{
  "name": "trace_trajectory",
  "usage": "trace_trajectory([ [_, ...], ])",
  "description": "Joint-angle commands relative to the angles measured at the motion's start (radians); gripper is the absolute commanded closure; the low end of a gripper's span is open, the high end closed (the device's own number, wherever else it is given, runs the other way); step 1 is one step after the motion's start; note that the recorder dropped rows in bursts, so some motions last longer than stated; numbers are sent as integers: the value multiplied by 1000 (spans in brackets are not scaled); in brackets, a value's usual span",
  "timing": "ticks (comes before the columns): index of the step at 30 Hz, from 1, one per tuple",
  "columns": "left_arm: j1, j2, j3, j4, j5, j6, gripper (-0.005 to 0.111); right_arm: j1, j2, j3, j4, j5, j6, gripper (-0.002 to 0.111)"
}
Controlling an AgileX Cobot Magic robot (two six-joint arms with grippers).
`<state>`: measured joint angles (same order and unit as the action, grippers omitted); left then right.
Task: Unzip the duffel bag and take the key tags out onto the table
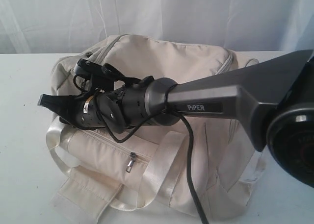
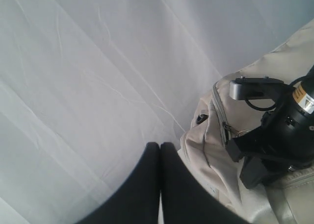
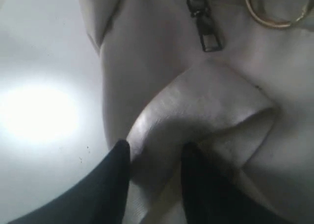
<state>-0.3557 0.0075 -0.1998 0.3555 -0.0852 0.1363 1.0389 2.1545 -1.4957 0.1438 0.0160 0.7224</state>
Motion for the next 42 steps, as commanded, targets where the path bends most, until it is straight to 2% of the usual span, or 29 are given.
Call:
trace_trajectory([
  [1, -6, -8, 1, -12, -11, -8, 107, 1, 2, -8, -2, -16, 15, 83],
  [3, -6, -8, 1, -12, -11, -8, 107, 1, 0, -8, -2, -7, 15, 87],
  [6, -6, -8, 1, -12, -9, -5, 107, 1, -8, -10, -9, 103, 1, 108],
  [10, -6, -8, 1, -12, -11, -5, 107, 2, -18, -10, -9, 189, -87, 108],
  [18, -6, -8, 1, -12, -11, -5, 107, 85, -88, -10, -5, 249, -279, 108],
  [23, -6, -8, 1, -12, -11, -5, 107, 138, -115, -8, -5, 438, -432, 108],
  [37, -6, -8, 1, -12, -17, -3, 107, 193, -137, -1, -7, 591, -512, 108],
  [42, -6, -8, 1, -12, -17, -3, 107, 198, -161, 51, -9, 618, -517, 108],
])
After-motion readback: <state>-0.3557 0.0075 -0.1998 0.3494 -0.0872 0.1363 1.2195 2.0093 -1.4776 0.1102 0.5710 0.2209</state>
